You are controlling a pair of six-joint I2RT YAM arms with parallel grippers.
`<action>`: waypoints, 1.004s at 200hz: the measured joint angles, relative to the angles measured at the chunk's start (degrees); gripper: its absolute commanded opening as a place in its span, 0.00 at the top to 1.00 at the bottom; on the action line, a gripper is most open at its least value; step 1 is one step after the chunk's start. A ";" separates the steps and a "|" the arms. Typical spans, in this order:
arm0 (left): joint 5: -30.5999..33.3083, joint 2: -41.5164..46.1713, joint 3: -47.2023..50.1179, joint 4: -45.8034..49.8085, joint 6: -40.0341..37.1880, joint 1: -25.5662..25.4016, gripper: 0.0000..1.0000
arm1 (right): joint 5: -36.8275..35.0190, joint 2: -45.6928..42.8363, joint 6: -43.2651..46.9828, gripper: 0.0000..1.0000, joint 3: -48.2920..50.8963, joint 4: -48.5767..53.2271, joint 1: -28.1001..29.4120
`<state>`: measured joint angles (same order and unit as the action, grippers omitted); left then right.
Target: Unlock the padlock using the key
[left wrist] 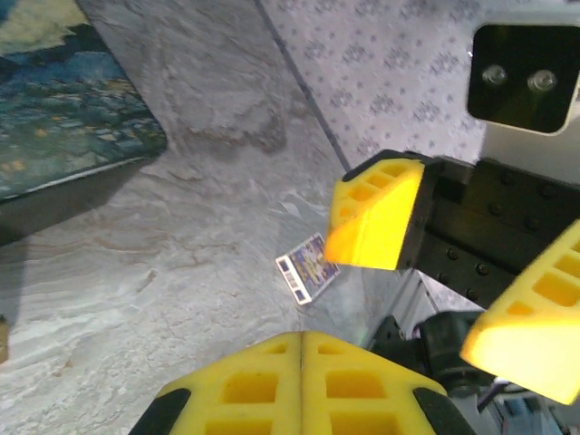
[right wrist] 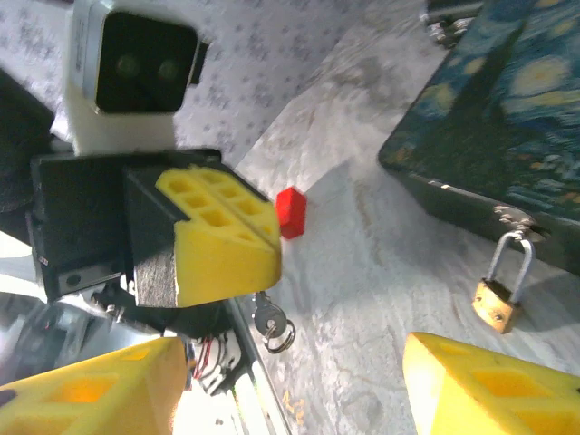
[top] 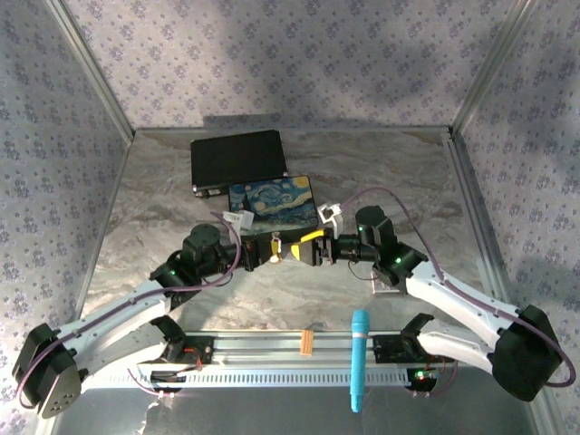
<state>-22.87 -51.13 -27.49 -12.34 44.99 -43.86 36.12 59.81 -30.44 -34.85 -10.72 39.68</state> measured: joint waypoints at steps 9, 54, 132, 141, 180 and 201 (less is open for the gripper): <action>-1.16 -0.11 0.00 -0.63 -0.24 0.00 1.00 | 1.70 0.90 -0.57 0.48 0.44 -1.81 0.00; -3.52 0.24 0.00 -3.74 -0.59 0.00 1.00 | 6.27 4.66 -3.74 0.57 1.07 -10.21 1.51; 0.11 4.15 2.84 -13.60 4.26 -0.02 1.00 | 6.56 5.95 -10.34 0.67 2.45 -20.96 3.39; 0.22 4.11 3.23 -14.23 4.76 -0.02 1.00 | 6.32 6.27 -11.26 0.70 2.75 -22.43 3.45; 0.90 4.15 3.43 -15.06 5.70 -0.02 1.00 | 4.55 7.02 -14.29 0.76 3.65 -27.82 3.91; 1.44 4.15 3.45 -15.82 6.12 -0.02 1.00 | 3.93 7.76 -15.26 0.79 3.65 -29.68 4.35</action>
<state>-21.43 -46.98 -24.03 -28.16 51.11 -43.88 40.05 67.57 -45.69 -31.20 -40.40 44.03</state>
